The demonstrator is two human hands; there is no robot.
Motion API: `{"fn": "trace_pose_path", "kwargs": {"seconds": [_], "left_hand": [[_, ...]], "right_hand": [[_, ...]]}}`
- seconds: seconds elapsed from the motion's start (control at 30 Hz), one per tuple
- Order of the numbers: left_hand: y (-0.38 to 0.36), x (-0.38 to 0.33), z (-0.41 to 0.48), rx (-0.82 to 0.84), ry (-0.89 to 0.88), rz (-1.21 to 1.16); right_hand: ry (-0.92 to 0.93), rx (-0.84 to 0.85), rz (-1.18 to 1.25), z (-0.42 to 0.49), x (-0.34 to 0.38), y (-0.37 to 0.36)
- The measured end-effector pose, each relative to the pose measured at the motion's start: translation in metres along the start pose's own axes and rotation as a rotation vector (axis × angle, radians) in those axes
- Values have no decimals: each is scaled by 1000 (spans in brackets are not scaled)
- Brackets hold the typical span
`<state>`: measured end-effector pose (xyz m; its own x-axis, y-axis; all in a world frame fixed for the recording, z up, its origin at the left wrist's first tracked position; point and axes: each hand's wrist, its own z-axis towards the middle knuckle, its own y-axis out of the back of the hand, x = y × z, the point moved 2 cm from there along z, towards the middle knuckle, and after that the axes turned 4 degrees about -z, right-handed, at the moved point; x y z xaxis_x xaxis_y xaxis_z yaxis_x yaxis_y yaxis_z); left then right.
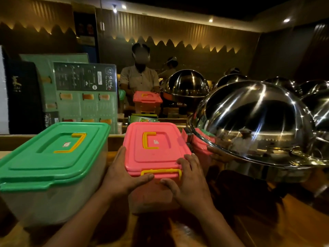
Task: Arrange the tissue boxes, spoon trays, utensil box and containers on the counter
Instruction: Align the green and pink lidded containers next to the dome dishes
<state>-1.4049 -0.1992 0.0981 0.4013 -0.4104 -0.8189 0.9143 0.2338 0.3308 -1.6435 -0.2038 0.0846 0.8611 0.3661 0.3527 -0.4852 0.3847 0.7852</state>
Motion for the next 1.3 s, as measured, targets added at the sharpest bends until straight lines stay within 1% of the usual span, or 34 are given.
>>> {"fn": "trace_pose_path", "kwargs": {"seconds": [0.13,0.3,0.47,0.63,0.87,1.0,1.03,1.1,1.17,1.23,1.3], "left_hand": [[2,12,14,-4,8,1],[3,13,23,-5,-28,-18],[3,15,26,-8,-10,-23],[3,14,27,-17,-5,2],[6,9,27,-4,32,95],[11,-2,19,65,90,208],[14,-6,15,91,100,230],[23,-24,0,110,85,244],[42,-42,-15,92,0,303],[74,-53,-29,19,-39,424],[116,-56,-41,-60,-45,485]], "right_hand": [[-15,-15,41,11,-1,-7],[-27,-23,68,22,-3,-15],[-16,-55,93,28,-6,-20],[-24,-43,70,27,-7,-21],[-38,-12,54,28,-6,-18],[-12,5,-25,32,-3,-11],[-9,-19,-40,32,1,-9],[11,-130,-25,31,15,-6],[86,-228,42,25,41,-7],[175,-213,132,18,74,-11],[245,-141,226,11,109,-19]]}}
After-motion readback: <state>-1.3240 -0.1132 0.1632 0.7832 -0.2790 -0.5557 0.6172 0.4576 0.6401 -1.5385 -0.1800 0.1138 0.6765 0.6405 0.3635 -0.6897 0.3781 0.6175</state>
